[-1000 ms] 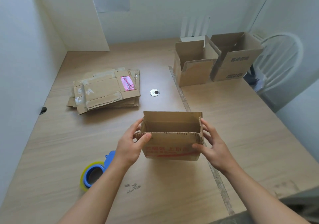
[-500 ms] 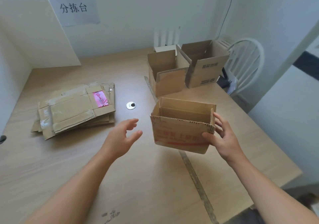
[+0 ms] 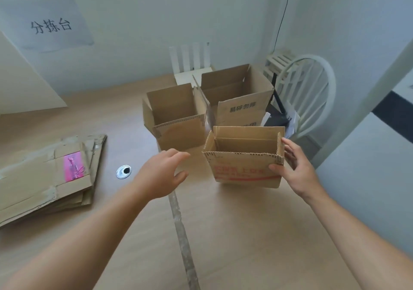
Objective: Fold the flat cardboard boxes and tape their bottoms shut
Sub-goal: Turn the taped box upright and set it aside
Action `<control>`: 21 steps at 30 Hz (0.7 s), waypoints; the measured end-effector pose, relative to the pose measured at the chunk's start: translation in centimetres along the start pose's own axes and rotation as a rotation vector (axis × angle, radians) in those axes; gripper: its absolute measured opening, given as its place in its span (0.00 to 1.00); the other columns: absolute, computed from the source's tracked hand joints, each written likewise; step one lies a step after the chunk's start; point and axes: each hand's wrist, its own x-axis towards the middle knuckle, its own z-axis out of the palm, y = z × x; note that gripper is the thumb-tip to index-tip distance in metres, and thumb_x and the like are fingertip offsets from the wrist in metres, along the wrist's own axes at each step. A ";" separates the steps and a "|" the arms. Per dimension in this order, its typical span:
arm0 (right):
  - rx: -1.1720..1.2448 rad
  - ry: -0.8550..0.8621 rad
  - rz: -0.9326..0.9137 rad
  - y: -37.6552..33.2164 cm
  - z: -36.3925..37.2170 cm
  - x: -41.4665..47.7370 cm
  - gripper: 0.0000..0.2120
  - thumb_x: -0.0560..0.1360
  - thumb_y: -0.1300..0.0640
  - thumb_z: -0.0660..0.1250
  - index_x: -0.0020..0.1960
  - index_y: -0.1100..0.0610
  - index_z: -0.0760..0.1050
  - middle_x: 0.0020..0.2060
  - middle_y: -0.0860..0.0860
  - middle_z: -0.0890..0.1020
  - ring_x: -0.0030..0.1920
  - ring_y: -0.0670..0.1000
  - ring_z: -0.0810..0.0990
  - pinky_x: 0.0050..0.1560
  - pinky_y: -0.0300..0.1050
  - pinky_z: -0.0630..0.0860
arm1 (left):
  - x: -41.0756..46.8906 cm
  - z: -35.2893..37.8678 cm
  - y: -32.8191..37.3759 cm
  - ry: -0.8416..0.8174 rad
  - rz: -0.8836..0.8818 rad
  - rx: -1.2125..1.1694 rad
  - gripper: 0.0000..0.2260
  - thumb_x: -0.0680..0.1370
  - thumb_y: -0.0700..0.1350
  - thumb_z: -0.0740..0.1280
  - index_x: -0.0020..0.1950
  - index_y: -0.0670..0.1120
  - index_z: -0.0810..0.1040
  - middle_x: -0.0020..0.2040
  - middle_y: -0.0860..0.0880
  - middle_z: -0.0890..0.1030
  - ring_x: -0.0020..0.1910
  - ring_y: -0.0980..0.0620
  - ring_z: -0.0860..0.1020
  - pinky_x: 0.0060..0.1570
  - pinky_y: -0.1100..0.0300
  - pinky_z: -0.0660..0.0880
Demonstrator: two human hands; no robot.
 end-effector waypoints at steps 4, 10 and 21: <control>-0.020 -0.031 0.011 2.3 -3.1 4.9 0.39 0.63 0.38 0.77 0.70 0.30 0.64 0.70 0.37 0.72 0.70 0.42 0.70 0.71 0.59 0.68 | 4.6 1.3 1.8 -0.001 -0.034 -0.011 0.21 0.79 0.55 0.65 0.72 0.55 0.70 0.64 0.55 0.75 0.62 0.51 0.73 0.57 0.55 0.73; -0.001 -0.051 0.033 4.8 -5.4 10.7 0.38 0.64 0.41 0.76 0.70 0.30 0.64 0.67 0.33 0.72 0.68 0.37 0.69 0.71 0.53 0.68 | 8.8 3.1 4.2 -0.019 -0.028 -0.062 0.21 0.79 0.54 0.65 0.72 0.54 0.70 0.63 0.54 0.75 0.62 0.51 0.73 0.58 0.55 0.72; -0.023 -0.069 0.061 6.2 -4.2 16.7 0.30 0.77 0.55 0.71 0.71 0.32 0.65 0.64 0.36 0.73 0.69 0.46 0.70 0.71 0.59 0.69 | 10.8 4.5 3.9 -0.042 -0.097 -0.111 0.22 0.80 0.55 0.65 0.73 0.53 0.69 0.64 0.54 0.75 0.54 0.54 0.73 0.57 0.58 0.71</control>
